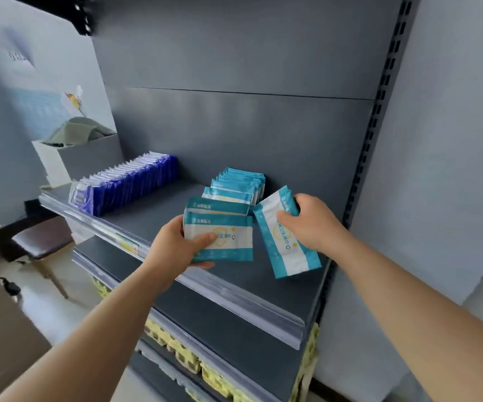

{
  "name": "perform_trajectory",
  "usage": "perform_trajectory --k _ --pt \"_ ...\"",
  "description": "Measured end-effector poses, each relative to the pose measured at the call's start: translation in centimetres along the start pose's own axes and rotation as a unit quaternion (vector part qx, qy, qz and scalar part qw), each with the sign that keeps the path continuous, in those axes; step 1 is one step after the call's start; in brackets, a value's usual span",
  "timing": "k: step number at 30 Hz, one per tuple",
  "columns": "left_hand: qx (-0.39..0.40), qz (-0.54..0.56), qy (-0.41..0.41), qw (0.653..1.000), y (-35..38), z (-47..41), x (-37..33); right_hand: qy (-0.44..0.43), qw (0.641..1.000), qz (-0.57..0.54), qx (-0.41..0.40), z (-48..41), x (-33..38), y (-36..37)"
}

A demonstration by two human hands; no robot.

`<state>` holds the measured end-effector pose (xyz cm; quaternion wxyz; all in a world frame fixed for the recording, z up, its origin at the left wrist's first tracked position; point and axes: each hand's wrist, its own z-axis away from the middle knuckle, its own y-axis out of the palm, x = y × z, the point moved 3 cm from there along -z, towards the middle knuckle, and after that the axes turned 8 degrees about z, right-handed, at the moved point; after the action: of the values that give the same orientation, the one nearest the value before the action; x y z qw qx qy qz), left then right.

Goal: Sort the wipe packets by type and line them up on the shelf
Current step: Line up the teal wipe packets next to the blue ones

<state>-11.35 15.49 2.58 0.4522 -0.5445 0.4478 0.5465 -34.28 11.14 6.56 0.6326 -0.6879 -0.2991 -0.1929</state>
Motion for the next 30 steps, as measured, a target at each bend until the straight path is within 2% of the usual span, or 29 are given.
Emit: perform_trajectory --k 5,9,14,18,21,26,30 --pt "0.05 -0.004 -0.049 0.998 -1.6 -7.5 1.9 0.03 0.998 0.049 0.01 -5.0 -0.3 1.9" --pt "0.075 -0.031 -0.053 0.995 -2.0 -12.5 3.2 0.052 0.997 0.063 0.016 -8.3 -1.0 3.0" --pt "0.104 -0.169 0.001 0.98 -3.0 -18.0 4.0 0.073 0.995 0.06 0.011 -11.0 -1.4 3.6" --pt "0.127 -0.308 0.042 0.942 -2.5 -21.2 4.0 0.085 0.994 0.066 0.028 -12.1 -1.3 4.4" --pt "0.124 -0.37 0.08 0.917 -2.0 -23.3 3.4 0.098 0.993 0.066 0.028 -13.0 -1.1 5.1" --pt "0.15 -0.329 0.131 0.923 -1.6 -24.8 3.6 0.135 0.989 0.061 0.001 -13.6 -0.7 5.7" --pt "0.203 -0.286 0.117 0.929 -2.0 -24.6 4.9 0.172 0.984 0.035 -0.016 -13.0 -0.5 5.4"
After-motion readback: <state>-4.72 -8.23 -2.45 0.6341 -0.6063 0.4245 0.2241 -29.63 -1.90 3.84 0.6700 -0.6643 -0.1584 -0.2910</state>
